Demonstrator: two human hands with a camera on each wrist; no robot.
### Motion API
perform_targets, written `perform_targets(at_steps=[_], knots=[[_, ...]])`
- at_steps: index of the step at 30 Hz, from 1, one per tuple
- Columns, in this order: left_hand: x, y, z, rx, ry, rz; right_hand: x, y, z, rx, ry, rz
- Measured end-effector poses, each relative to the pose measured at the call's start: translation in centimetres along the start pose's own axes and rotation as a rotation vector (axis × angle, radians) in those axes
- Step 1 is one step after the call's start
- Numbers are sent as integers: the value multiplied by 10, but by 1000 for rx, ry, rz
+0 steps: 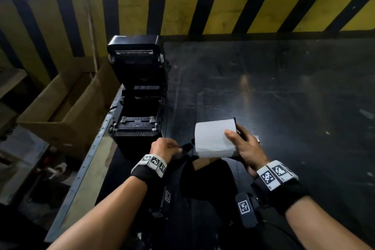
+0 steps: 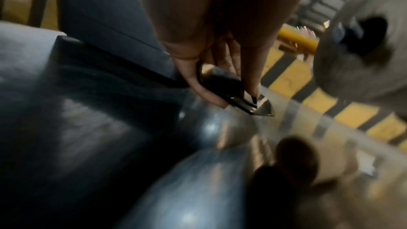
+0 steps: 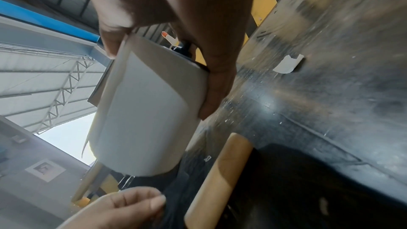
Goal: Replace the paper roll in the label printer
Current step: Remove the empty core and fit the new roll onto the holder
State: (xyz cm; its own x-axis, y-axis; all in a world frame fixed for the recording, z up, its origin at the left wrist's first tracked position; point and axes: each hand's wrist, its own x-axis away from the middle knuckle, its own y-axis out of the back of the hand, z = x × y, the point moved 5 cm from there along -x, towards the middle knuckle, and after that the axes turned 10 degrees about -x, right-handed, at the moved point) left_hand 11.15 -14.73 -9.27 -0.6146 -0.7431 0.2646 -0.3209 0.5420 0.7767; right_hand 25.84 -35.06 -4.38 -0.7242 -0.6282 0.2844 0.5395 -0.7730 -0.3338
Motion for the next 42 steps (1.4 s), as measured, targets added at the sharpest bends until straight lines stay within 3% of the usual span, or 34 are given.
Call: perform_targets(at_steps=[4, 7, 13, 20, 25, 30, 38, 42], knots=[[-13, 37, -13, 446, -11, -66, 7, -18, 8, -61, 43, -20], [-14, 56, -31, 800, -26, -11, 11, -36, 16, -91, 75, -24], [-10, 79, -49, 971, -137, 100, 19, -77, 34, -162, 106, -18], [-12, 114, -52, 972, -249, 55, 23, -120, 47, -237, 133, -42], [-14, 131, -45, 827, -396, 66, 25, -144, 48, -247, 203, -72], [-18, 146, -33, 827, -397, 153, 28, -166, 46, -233, 258, -89], [-33, 176, -24, 628, -467, 131, 17, -199, 52, -137, 336, -112], [-22, 196, -25, 687, -469, 241, 7, -210, 55, -52, 387, -126]])
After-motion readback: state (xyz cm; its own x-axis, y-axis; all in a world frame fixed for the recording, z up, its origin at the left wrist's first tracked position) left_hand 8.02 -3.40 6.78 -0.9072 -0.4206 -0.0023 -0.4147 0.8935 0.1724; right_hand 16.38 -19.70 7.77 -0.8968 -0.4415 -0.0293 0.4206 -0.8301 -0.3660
